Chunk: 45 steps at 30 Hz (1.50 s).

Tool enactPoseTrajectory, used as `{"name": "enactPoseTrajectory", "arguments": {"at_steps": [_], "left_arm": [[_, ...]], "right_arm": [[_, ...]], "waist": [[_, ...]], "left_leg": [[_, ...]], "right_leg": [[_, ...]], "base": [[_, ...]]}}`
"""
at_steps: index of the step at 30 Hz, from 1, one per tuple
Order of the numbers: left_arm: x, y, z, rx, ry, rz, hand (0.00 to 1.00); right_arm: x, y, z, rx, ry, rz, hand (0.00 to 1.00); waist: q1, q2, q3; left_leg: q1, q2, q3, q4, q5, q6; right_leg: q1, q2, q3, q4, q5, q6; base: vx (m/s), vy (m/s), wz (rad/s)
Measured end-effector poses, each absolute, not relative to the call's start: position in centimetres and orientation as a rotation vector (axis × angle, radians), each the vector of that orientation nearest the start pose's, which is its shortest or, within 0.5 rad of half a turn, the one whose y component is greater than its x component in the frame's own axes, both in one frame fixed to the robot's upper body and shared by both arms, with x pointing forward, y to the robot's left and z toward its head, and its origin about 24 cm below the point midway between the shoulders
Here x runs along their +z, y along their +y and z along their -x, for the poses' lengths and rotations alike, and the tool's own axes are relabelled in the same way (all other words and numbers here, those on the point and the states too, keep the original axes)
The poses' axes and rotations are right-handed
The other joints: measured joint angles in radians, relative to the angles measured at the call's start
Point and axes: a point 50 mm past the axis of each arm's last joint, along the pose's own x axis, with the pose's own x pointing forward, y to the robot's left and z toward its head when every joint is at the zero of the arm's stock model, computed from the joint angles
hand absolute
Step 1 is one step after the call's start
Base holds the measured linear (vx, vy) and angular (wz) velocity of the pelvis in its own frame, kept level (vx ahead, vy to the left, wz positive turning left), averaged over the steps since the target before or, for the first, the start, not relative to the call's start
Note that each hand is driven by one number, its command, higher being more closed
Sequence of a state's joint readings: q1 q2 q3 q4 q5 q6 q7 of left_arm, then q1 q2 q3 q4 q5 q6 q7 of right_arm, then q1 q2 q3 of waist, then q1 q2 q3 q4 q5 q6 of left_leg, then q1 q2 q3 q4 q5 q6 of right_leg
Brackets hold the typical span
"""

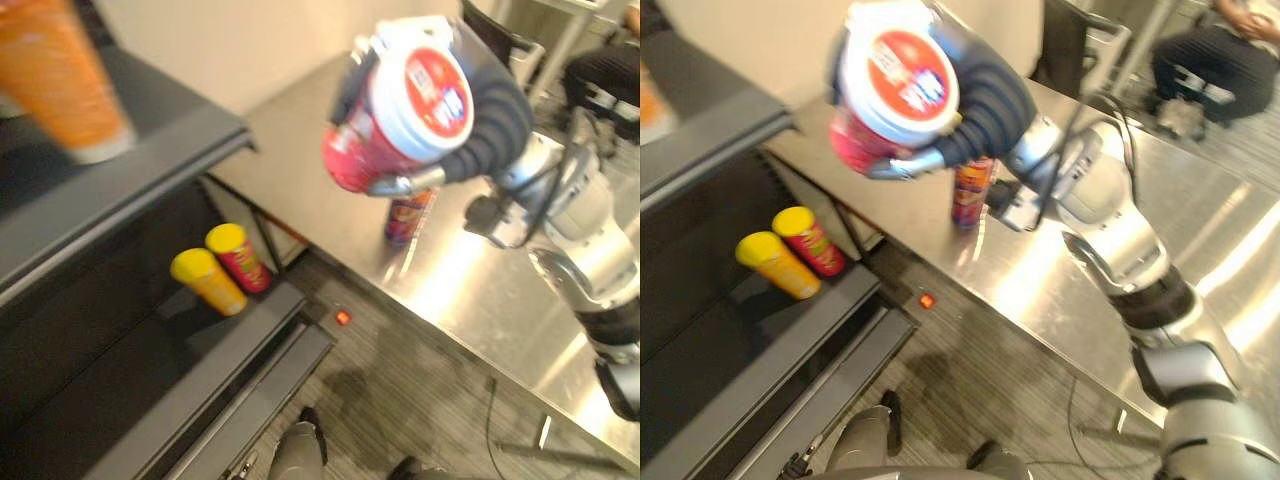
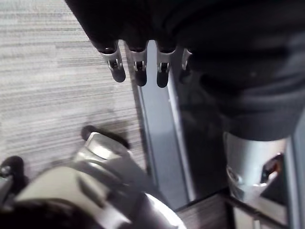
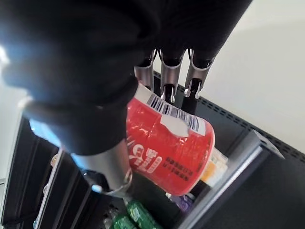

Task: Put the gum and the chips on the shelf.

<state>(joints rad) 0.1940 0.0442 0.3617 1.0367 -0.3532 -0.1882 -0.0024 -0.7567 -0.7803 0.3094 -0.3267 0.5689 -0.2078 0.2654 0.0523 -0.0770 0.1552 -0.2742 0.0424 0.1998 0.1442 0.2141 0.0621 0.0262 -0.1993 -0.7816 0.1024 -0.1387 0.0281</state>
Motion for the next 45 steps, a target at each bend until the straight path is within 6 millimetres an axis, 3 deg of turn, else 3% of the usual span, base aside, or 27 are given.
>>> {"name": "enactPoseTrajectory", "arguments": {"at_steps": [1, 2, 3, 4, 6, 7, 9, 12, 18, 19, 20, 21, 23, 24, 25, 26, 27, 28, 31, 32, 33, 34, 36, 39, 45], "left_arm": [[-15.9, 22.7, -5.1, 0.660, 0.947, 0.376, 0.00], [-16.2, 22.4, -4.2, 0.666, 0.982, 0.381, 0.00], [-16.4, 22.0, -3.2, 0.668, 1.014, 0.385, 0.00], [-16.6, 21.5, -2.1, 0.672, 1.052, 0.392, 0.00], [-16.8, 20.6, -1.2, 0.641, 1.095, 0.387, 0.00], [-16.8, 20.6, -1.2, 0.627, 1.103, 0.379, 0.00], [-16.7, 21.3, -1.2, 0.612, 1.102, 0.351, 0.00], [-16.6, 21.6, -1.4, 0.526, 1.122, 0.270, 0.00], [-16.6, 21.7, -1.9, 0.484, 1.127, 0.242, 0.00], [-16.7, 21.7, -1.9, 0.468, 1.134, 0.231, 0.00], [-16.7, 21.8, -2.0, 0.442, 1.145, 0.208, 0.00], [-16.7, 21.8, -2.0, 0.431, 1.149, 0.197, 0.00], [-16.7, 21.9, -2.3, 0.407, 1.157, 0.178, 0.00], [-16.7, 21.8, -2.5, 0.394, 1.157, 0.166, 0.00], [-16.7, 22.4, -2.7, 0.396, 1.158, 0.151, 0.00], [-16.5, 23.3, -2.9, 0.399, 1.151, 0.127, 0.00], [-16.4, 23.9, -2.5, 0.406, 1.163, 0.115, 0.00], [-16.4, 23.7, -2.2, 0.403, 1.171, 0.118, 0.00], [-16.5, 23.4, -1.5, 0.372, 1.194, 0.105, 0.00], [-16.5, 23.7, -1.5, 0.381, 1.193, 0.104, 0.00], [-16.5, 23.6, -1.5, 0.382, 1.191, 0.106, 0.00], [-16.6, 23.2, -1.0, 0.379, 1.203, 0.118, 0.00], [-16.6, 23.0, -0.5, 0.377, 1.216, 0.123, 0.00], [-16.6, 23.2, -0.4, 0.372, 1.217, 0.121, 0.00], [-16.5, 23.3, -0.4, 0.365, 1.215, 0.116, 0.00]], "right_arm": [[29.6, -12.5, -24.9, 0.823, -0.961, 0.389, 1.00], [29.0, -13.2, -24.8, 0.800, -0.948, 0.358, 1.00], [28.5, -13.4, -24.4, 0.802, -0.936, 0.356, 1.00], [27.9, -13.6, -24.3, 0.811, -0.913, 0.356, 1.00], [27.3, -13.7, -24.5, 0.813, -0.874, 0.359, 1.00], [27.0, -13.5, -24.6, 0.814, -0.868, 0.335, 1.00], [26.7, -13.0, -24.6, 0.819, -0.873, 0.286, 1.00], [26.5, -12.5, -24.6, 0.818, -0.888, 0.251, 1.00], [25.5, -12.4, -24.7, 0.805, -0.860, 0.265, 1.00], [25.3, -12.5, -24.7, 0.801, -0.848, 0.264, 1.00], [24.6, -12.8, -24.7, 0.794, -0.816, 0.262, 1.00], [24.1, -12.9, -24.7, 0.790, -0.799, 0.260, 1.00], [22.9, -13.4, -24.1, 0.784, -0.738, 0.262, 1.00], [22.8, -13.8, -23.8, 0.778, -0.736, 0.273, 1.00], [22.7, -14.4, -23.5, 0.756, -0.728, 0.281, 1.00], [23.5, -15.3, -23.3, 0.718, -0.748, 0.319, 1.00], [23.5, -15.8, -23.1, 0.693, -0.753, 0.315, 1.00], [23.4, -16.3, -23.0, 0.677, -0.744, 0.324, 1.00], [23.7, -16.7, -22.8, 0.676, -0.736, 0.375, 1.00], [23.9, -16.9, -22.9, 0.674, -0.736, 0.383, 1.00], [24.1, -17.0, -22.9, 0.668, -0.743, 0.389, 1.00], [24.6, -17.1, -22.8, 0.666, -0.755, 0.410, 1.00], [25.2, -17.1, -22.9, 0.674, -0.770, 0.436, 1.00], [27.2, -17.1, -23.5, 0.671, -0.829, 0.483, 1.00], [28.9, -18.0, -25.5, 0.650, -0.794, 0.538, 1.00]], "waist": [[-0.021, 0.004, -0.010], [-0.023, 0.019, -0.013], [-0.035, 0.024, -0.012], [-0.058, 0.051, -0.023], [-0.056, 0.102, -0.040], [-0.050, 0.102, -0.040], [-0.045, 0.075, -0.040], [-0.046, 0.054, -0.050], [-0.050, 0.054, -0.053], [-0.054, 0.056, -0.052], [-0.055, 0.055, -0.053], [-0.057, 0.055, -0.053], [-0.080, 0.059, -0.051], [-0.083, 0.061, -0.048], [-0.090, 0.027, -0.057], [-0.092, 0.010, -0.052], [-0.080, -0.014, -0.043], [-0.083, -0.030, -0.048], [-0.087, -0.016, -0.065], [-0.094, -0.041, -0.071], [-0.096, -0.034, -0.074], [-0.083, -0.008, -0.080], [-0.078, -0.008, -0.092], [-0.071, -0.023, -0.097], [-0.069, -0.025, -0.104]], "left_leg": [[0.029, -0.017, 0.052, -0.062, 0.008, 0.019], [0.040, 0.022, 0.192, 0.051, -0.128, 0.014], [0.065, 0.041, 0.266, 0.065, -0.181, -0.005], [0.123, 0.053, 0.313, 0.002, -0.198, -0.035], [0.193, 0.042, 0.294, -0.158, -0.180, -0.067], [0.211, 0.037, 0.285, -0.208, -0.180, -0.066], [0.229, 0.021, 0.279, -0.230, -0.171, -0.060], [0.266, -0.013, 0.276, -0.232, -0.173, -0.057], [0.284, -0.063, 0.240, -0.237, -0.184, -0.038], [0.288, -0.075, 0.213, -0.239, -0.193, -0.020], [0.294, -0.090, 0.173, -0.244, -0.194, -0.012], [0.295, -0.096, 0.148, -0.244, -0.196, -0.010], [0.277, -0.101, 0.047, -0.245, -0.199, -0.010], [0.272, -0.101, 0.018, -0.246, -0.205, -0.018], [0.249, -0.124, -0.005, -0.213, -0.226, -0.046], [0.193, -0.118, -0.069, -0.061, -0.252, 0.009], [0.193, -0.152, -0.076, -0.064, -0.247, 0.029], [0.199, -0.154, -0.081, -0.072, -0.249, 0.005], [0.197, -0.148, -0.144, -0.151, -0.226, -0.030], [0.219, -0.156, -0.155, -0.191, -0.206, -0.034], [0.207, -0.150, -0.170, -0.153, -0.190, -0.018], [0.218, -0.127, -0.184, -0.169, -0.166, -0.029], [0.245, -0.127, -0.208, -0.248, -0.123, -0.028], [0.237, -0.124, -0.217, -0.248, -0.119, -0.027], [0.239, -0.126, -0.262, -0.248, -0.116, -0.026]], "right_leg": [[0.016, -0.001, -0.083, -0.039, 0.014, 0.007], [0.017, -0.005, -0.142, -0.032, 0.014, 0.004], [0.022, -0.007, -0.184, -0.034, 0.025, 0.020], [0.028, -0.001, -0.239, -0.034, 0.035, 0.030], [0.031, 0.015, -0.289, -0.020, 0.040, 0.032], [0.034, 0.016, -0.311, -0.002, 0.040, 0.032], [0.044, -0.006, -0.322, 0.026, 0.040, 0.032], [0.064, -0.072, -0.322, 0.093, 0.038, 0.031], [0.064, -0.163, -0.316, 0.203, 0.024, 0.029], [0.052, -0.189, -0.265, 0.260, 0.012, 0.015], [0.006, -0.211, -0.086, 0.336, -0.008, -0.013], [-0.023, -0.203, 0.038, 0.359, -0.023, -0.026], [-0.090, -0.044, 0.530, 0.352, -0.059, 0.004], [-0.095, -0.001, 0.622, 0.335, -0.066, 0.015], [-0.109, 0.038, 0.763, 0.280, -0.074, 0.029], [-0.106, 0.054, 0.822, 0.249, -0.086, 0.056], [-0.107, 0.036, 0.839, 0.235, -0.091, 0.061], [-0.088, 0.018, 0.826, 0.217, -0.095, 0.092], [-0.057, 0.041, 0.771, 0.130, -0.080, 0.075], [-0.058, 0.027, 0.752, 0.092, -0.067, 0.062], [-0.056, 0.031, 0.744, 0.087, -0.066, 0.059], [-0.050, 0.050, 0.732, 0.080, -0.060, 0.059], [-0.039, 0.060, 0.733, 0.053, -0.033, 0.056], [-0.031, 0.066, 0.727, 0.035, -0.022, 0.052], [0.005, 0.071, 0.689, 0.003, -0.007, 0.058]], "base": [[-0.17, -0.075, 1.86], [-0.11, -0.047, 1.75], [-0.06, -0.002, 1.59], [-0.01, 0.029, 1.39], [-0.04, 0.085, 0.89], [-0.07, 0.071, 0.50], [-0.07, 0.051, 0.30], [-0.06, 0.114, 0.09], [-0.04, 0.078, 0.08], [-0.06, 0.063, 0.48], [-0.08, 0.084, 0.59], [-0.07, 0.079, 0.81], [-0.04, 0.037, 1.15], [0.02, 0.016, 1.20], [0.10, -0.036, 1.08], [0.12, -0.036, 0.94], [0.08, -0.061, 0.84], [0.02, -0.047, 0.70], [-0.02, -0.070, 0.63], [0.01, -0.058, 0.54], [0.08, -0.043, 0.32], [0.06, -0.042, 0.25], [0.05, -0.045, 0.28], [0.04, -0.022, 0.13], [0.04, -0.039, 0.20]]}}
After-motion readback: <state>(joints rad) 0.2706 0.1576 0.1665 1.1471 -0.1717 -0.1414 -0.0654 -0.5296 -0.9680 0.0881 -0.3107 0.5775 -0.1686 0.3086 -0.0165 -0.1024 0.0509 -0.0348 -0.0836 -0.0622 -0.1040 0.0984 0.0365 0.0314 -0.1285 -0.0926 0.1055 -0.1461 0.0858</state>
